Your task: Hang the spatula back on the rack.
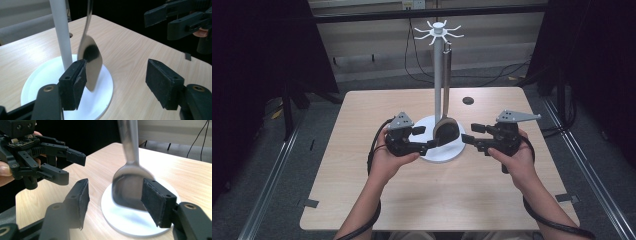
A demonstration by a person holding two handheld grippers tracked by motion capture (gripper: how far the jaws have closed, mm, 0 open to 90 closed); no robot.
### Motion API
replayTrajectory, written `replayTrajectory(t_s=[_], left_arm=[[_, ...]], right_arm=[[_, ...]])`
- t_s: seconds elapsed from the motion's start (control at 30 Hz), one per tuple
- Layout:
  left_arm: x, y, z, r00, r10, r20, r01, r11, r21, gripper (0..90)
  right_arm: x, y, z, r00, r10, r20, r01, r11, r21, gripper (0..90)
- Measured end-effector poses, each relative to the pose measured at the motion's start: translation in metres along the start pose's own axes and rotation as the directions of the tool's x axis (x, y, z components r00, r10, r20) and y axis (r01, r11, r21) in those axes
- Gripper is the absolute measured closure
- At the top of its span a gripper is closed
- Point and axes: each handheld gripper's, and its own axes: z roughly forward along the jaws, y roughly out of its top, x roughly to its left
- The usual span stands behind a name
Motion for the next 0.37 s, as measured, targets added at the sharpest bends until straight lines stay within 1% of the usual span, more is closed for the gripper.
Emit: replayTrajectory(t_s=[0.13, 0.2, 0.27, 0.37], left_arm=[[-0.001, -0.010, 0.003, 0.9999, 0.000, -0.017, 0.001, 0.9998, 0.020, 28.8], [-0.001, -0.014, 0.005, 0.9999, -0.004, -0.015, 0.004, 0.9998, 0.020, 27.3], [-0.002, -0.015, 0.006, 0.9997, -0.002, -0.023, 0.003, 0.9996, 0.027, 26.2], [-0.001, -0.015, 0.008, 0.9998, -0.001, -0.021, 0.001, 0.9996, 0.027, 25.3]], right_arm=[[-0.001, -0.007, -0.001, 1.0000, 0.004, -0.007, -0.004, 1.0000, 0.006, 34.8], [-0.001, -0.011, -0.001, 1.0000, -0.005, -0.002, 0.005, 0.9999, 0.016, 32.7], [0.000, -0.013, -0.001, 1.0000, -0.007, 0.001, 0.007, 0.9997, 0.023, 31.4], [0.000, -0.016, -0.002, 0.9998, -0.018, 0.001, 0.018, 0.9994, 0.030, 30.1]])
